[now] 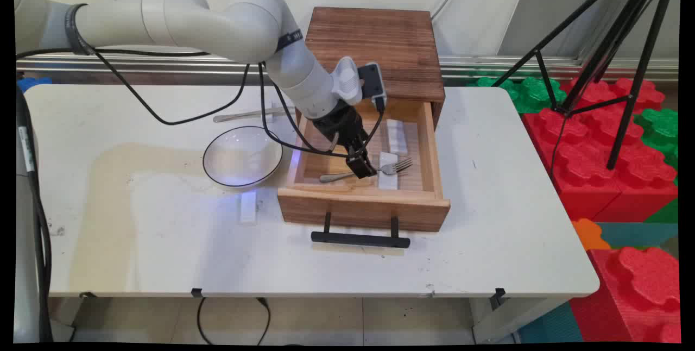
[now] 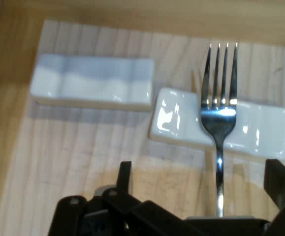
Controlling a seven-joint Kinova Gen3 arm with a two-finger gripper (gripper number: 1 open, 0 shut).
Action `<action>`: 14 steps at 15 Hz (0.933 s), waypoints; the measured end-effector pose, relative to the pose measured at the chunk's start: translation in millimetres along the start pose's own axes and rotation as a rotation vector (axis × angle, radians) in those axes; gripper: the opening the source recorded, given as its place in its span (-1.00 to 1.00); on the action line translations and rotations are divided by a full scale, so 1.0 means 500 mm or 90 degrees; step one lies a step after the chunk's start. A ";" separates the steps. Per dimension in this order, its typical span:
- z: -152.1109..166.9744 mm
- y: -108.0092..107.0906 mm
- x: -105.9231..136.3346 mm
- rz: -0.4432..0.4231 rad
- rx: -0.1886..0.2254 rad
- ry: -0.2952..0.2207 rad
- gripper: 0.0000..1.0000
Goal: Pick up the knife from the left of the white plate
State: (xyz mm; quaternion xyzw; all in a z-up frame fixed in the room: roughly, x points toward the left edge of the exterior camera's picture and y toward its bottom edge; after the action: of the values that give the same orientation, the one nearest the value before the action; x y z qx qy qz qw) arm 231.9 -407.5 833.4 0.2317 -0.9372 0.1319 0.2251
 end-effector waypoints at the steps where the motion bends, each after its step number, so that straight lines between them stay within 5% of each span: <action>1: -0.008 -0.001 0.003 0.001 0.001 0.004 1.00; 14: -0.207 0.007 -0.022 0.014 0.000 0.028 1.00</action>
State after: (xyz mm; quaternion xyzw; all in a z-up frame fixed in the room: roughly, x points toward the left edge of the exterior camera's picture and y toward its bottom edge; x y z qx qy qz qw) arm 276.0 -364.2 916.9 0.2181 -0.9346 0.1394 0.2438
